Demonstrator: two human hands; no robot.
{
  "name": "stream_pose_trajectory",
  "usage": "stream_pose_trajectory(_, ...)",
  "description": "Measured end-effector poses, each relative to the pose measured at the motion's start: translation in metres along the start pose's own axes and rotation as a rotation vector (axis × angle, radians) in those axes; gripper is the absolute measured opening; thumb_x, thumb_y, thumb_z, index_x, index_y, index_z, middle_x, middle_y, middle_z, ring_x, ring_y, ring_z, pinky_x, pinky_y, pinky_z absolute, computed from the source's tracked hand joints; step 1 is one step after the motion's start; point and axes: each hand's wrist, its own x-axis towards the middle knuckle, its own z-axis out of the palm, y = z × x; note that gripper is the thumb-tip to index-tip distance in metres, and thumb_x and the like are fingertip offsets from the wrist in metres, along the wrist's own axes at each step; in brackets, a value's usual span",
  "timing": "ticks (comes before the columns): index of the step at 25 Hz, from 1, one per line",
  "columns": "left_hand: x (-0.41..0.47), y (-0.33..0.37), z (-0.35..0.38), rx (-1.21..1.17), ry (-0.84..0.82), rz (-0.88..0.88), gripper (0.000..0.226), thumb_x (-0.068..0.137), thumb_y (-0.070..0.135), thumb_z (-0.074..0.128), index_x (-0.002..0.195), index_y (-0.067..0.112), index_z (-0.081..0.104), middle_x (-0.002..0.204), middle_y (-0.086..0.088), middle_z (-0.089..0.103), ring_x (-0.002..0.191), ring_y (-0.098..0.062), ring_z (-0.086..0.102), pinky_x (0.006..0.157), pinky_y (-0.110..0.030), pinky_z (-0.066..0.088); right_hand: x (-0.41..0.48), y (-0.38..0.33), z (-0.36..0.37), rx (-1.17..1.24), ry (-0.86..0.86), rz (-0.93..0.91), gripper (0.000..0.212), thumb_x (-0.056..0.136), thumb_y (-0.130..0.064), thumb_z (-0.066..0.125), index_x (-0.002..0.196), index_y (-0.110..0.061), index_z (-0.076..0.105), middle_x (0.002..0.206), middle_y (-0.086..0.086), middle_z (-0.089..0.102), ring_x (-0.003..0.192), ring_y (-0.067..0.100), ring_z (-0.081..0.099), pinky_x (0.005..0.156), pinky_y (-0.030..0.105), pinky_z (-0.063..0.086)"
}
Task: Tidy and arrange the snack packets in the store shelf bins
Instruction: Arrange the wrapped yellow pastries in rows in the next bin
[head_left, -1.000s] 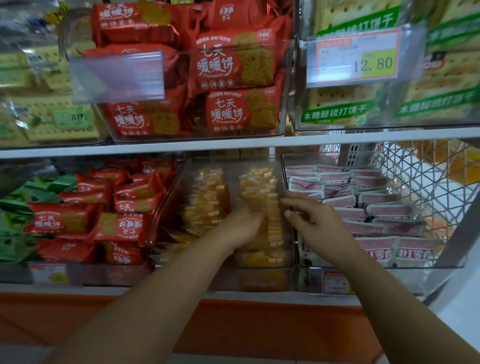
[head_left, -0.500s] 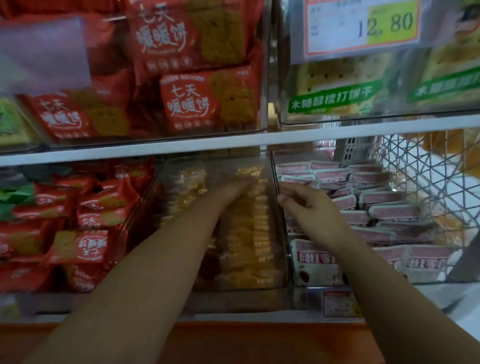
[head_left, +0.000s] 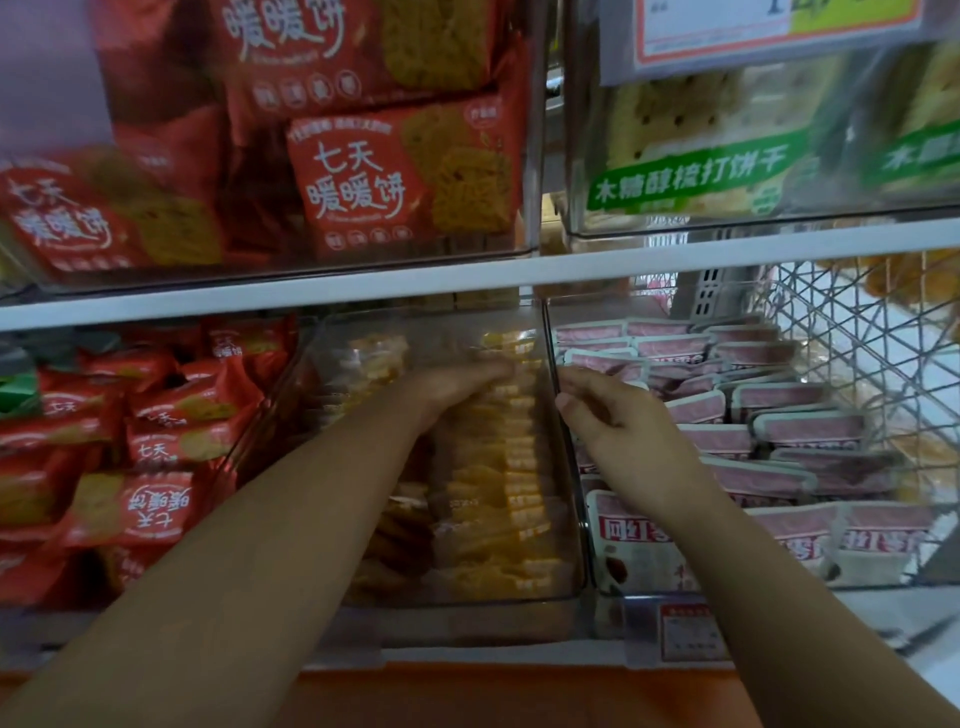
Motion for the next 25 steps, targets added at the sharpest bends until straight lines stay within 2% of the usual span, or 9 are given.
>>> stream_pose_trajectory(2,0.004,0.000,-0.002,0.019,0.020,0.010,0.034,0.074,0.043,0.075,0.097,0.022,0.061,0.109,-0.008,0.065,0.098,-0.023,0.064,0.089,-0.037,0.052,0.001,0.001,0.001,0.009,0.000,0.001,0.026,0.095,-0.025,0.048,0.117,-0.029,0.062,0.106,-0.012,0.064,0.098,0.003,0.056,0.077,0.005,0.038)
stream_pose_trajectory(5,0.014,-0.007,-0.002,0.113,0.041,0.067,0.114,0.037,0.073,0.079,0.133,0.021,0.046,0.127,-0.005,0.058,0.109,-0.025,0.059,0.093,-0.044,0.051,0.001,0.002,0.002,0.033,0.015,0.016,0.026,0.094,-0.025,0.049,0.115,-0.029,0.062,0.107,-0.009,0.066,0.099,0.005,0.059,0.081,0.017,0.044)
stream_pose_trajectory(7,0.019,-0.013,-0.002,0.155,0.056,0.074,0.129,0.029,0.083,0.072,0.141,0.030,0.035,0.138,-0.003,0.049,0.118,-0.028,0.053,0.096,-0.046,0.047,0.000,0.000,0.003,0.037,0.012,0.016,0.026,0.094,-0.025,0.049,0.116,-0.029,0.062,0.107,-0.009,0.067,0.099,0.005,0.059,0.084,0.020,0.045)
stream_pose_trajectory(11,0.005,-0.001,0.000,0.237,0.094,0.118,0.112,0.060,0.072,0.065,0.149,0.023,0.019,0.147,-0.005,0.038,0.128,-0.029,0.042,0.103,-0.043,0.040,0.000,-0.001,0.002,0.028,0.033,0.036,0.028,0.094,-0.025,0.050,0.120,-0.024,0.061,0.112,-0.004,0.067,0.103,0.010,0.060,0.090,0.027,0.046)
stream_pose_trajectory(15,-0.012,-0.003,-0.001,0.355,0.172,0.250,0.076,0.087,0.053,0.055,0.149,0.024,0.021,0.157,-0.005,0.015,0.141,-0.028,0.024,0.113,-0.044,0.026,-0.004,-0.003,0.000,-0.006,0.006,0.024,0.028,0.095,-0.024,0.047,0.120,-0.024,0.060,0.102,-0.002,0.067,0.094,0.012,0.061,0.085,0.029,0.046)
stream_pose_trajectory(17,-0.019,-0.009,0.002,0.461,0.172,0.290,0.075,0.089,0.057,0.046,0.150,0.031,0.011,0.157,-0.004,0.015,0.143,-0.028,0.019,0.115,-0.042,0.023,-0.005,-0.005,0.000,-0.032,-0.002,0.008,0.028,0.096,-0.023,0.046,0.120,-0.026,0.060,0.104,0.000,0.068,0.092,0.012,0.060,0.081,0.026,0.044)
stream_pose_trajectory(20,-0.021,-0.009,0.006,0.546,0.075,0.206,0.085,0.084,0.068,0.043,0.150,0.033,0.002,0.158,-0.004,0.012,0.144,-0.026,0.015,0.112,-0.037,0.021,-0.005,-0.005,0.000,-0.034,-0.006,0.001,0.028,0.096,-0.023,0.045,0.121,-0.027,0.059,0.106,0.003,0.069,0.095,0.014,0.061,0.083,0.026,0.044)
stream_pose_trajectory(23,-0.018,0.001,0.007,0.437,-0.023,0.212,0.079,0.085,0.062,0.049,0.149,0.030,0.014,0.152,-0.001,0.031,0.135,-0.021,0.035,0.096,-0.024,0.030,-0.006,-0.004,0.000,-0.040,-0.023,-0.010,0.029,0.097,-0.024,0.044,0.122,-0.029,0.058,0.105,0.002,0.069,0.094,0.013,0.061,0.086,0.029,0.047)
stream_pose_trajectory(25,-0.014,0.006,0.007,0.408,-0.053,0.192,0.076,0.086,0.058,0.052,0.148,0.028,0.020,0.149,-0.001,0.036,0.132,-0.020,0.039,0.091,-0.022,0.028,-0.005,-0.004,0.000,-0.042,-0.015,-0.015,0.029,0.097,-0.024,0.044,0.122,-0.029,0.057,0.106,0.000,0.068,0.094,0.011,0.060,0.086,0.028,0.046)
